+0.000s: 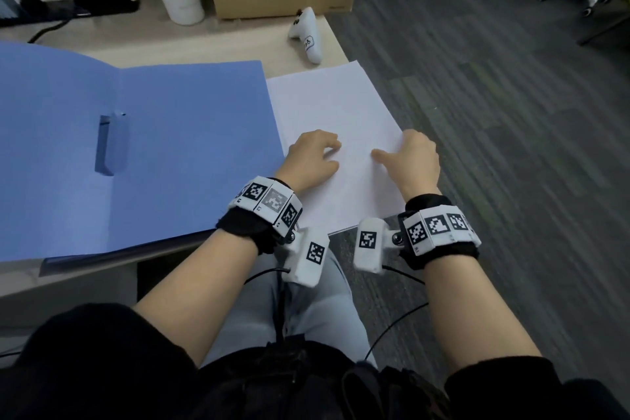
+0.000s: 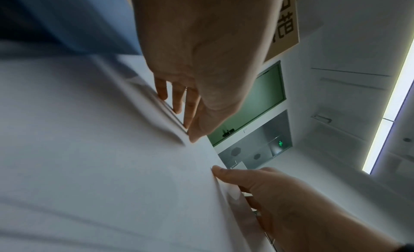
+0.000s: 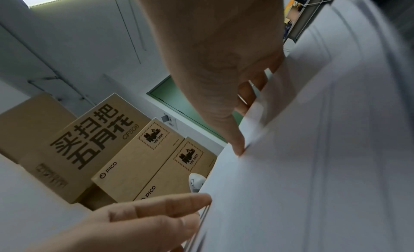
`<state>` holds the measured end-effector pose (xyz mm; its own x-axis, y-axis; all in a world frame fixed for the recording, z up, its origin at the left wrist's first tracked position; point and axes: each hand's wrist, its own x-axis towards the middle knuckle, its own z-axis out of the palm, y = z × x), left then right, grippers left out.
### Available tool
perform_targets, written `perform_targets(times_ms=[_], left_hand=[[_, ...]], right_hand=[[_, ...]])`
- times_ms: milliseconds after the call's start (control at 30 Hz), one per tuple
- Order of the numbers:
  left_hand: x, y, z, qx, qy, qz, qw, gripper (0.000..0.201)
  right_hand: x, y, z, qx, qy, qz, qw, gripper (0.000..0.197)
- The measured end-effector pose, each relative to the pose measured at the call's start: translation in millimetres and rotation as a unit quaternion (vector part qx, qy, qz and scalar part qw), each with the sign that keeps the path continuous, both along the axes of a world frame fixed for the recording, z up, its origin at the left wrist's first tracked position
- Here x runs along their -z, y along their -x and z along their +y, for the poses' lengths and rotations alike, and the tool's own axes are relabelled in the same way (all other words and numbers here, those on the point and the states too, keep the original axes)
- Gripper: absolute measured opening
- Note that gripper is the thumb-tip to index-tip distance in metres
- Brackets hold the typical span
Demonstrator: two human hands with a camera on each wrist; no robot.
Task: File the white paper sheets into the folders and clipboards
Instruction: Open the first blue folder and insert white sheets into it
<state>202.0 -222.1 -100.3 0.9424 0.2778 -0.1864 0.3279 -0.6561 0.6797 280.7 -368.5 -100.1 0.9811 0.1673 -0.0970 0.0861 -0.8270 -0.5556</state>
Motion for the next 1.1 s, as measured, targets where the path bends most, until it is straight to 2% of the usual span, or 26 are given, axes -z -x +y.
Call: perform_targets(times_ms=[200, 300, 433, 633, 833, 967, 1100], left_hand=[[8.4, -3.1, 4.5, -0.022, 0.053, -0.014, 0.998, 0.040], [10.7, -4.2, 6.0, -0.037, 0.093, -0.024, 0.995, 0.038], [10.4, -4.5, 8.2, -0.044, 0.150, -0.036, 0.987, 0.036], [10.6, -2.9, 10.5, -0.048, 0.197, -0.040, 0.978, 0.035], [8.7, -3.5, 11.7, -0.058, 0.246, -0.038, 0.967, 0.031], [-0.9, -8.3, 6.5, -0.059, 0.335, -0.022, 0.940, 0.027], [-8.8, -14.2, 2.8, -0.093, 0.375, -0.012, 0.922, 0.037]], right_hand=[[5.6, 3.3, 0.7, -0.007, -0.036, -0.032, 0.999, 0.032], [3.8, 2.3, 1.2, -0.011, -0.065, -0.047, 0.997, 0.011], [-1.8, 3.2, 3.4, -0.007, -0.065, -0.058, 0.996, 0.005], [4.3, 5.5, 6.8, -0.004, -0.052, -0.073, 0.996, 0.022], [-2.7, 12.8, 10.0, -0.015, -0.047, -0.099, 0.994, 0.025], [-13.4, 18.9, 10.9, -0.070, -0.086, -0.097, 0.989, 0.028], [-18.6, 27.7, 12.8, -0.142, -0.107, -0.074, 0.981, 0.032]])
